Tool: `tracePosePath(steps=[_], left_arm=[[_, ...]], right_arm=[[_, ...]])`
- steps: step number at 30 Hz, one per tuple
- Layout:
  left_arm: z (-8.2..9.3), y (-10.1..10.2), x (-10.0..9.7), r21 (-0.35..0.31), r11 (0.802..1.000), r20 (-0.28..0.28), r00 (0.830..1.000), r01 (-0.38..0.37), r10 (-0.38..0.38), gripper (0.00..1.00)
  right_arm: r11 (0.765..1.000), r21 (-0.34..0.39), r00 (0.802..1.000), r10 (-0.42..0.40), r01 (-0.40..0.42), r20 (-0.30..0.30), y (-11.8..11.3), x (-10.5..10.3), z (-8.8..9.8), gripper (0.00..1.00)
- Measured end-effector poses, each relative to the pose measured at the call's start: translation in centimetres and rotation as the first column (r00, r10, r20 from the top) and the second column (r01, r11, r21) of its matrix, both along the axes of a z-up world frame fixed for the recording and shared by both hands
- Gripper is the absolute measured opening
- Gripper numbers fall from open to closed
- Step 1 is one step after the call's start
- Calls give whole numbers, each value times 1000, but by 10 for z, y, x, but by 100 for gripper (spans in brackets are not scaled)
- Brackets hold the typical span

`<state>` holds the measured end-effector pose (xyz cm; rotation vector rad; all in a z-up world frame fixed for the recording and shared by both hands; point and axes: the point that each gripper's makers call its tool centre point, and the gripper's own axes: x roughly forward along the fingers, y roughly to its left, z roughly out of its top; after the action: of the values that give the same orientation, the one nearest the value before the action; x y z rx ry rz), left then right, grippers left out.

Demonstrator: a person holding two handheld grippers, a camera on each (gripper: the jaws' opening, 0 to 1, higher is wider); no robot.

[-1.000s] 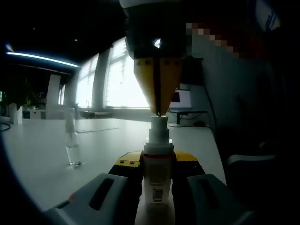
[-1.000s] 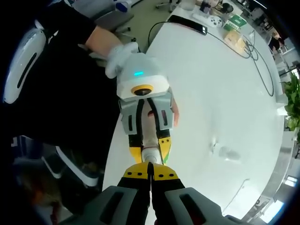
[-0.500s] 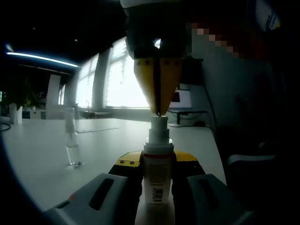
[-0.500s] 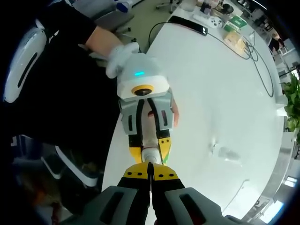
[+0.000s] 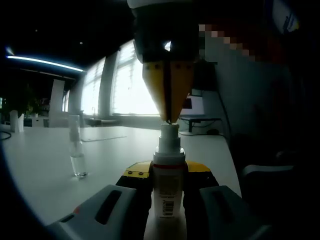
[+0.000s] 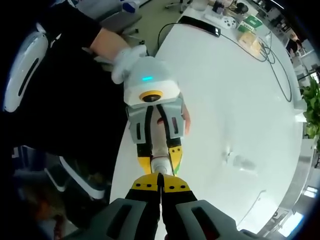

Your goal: Clamp pump bottle remove cover press pump head put on cover

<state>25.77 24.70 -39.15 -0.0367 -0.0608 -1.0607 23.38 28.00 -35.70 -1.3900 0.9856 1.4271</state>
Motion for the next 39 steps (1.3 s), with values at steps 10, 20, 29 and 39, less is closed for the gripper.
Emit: tracePosePath(steps=[10, 20, 29, 39], left_arm=[[0, 1, 1, 0, 1000, 0, 1000, 0, 0, 14], [0, 1, 1, 0, 1000, -1, 1000, -2, 2, 14], [0, 0, 0, 0, 1000, -2, 1000, 0, 0, 14], [-1, 0, 1, 0, 1000, -2, 1000, 0, 0, 14]], right_arm=[[1000, -5, 1000, -3, 3, 1, 0, 0, -1, 0], [999, -40, 1000, 12, -12, 1, 1, -1, -6, 0], [998, -53, 999, 39, -38, 13, 0, 0, -1, 0], [1000, -4, 1000, 26, -26, 4, 0, 0, 0, 0]])
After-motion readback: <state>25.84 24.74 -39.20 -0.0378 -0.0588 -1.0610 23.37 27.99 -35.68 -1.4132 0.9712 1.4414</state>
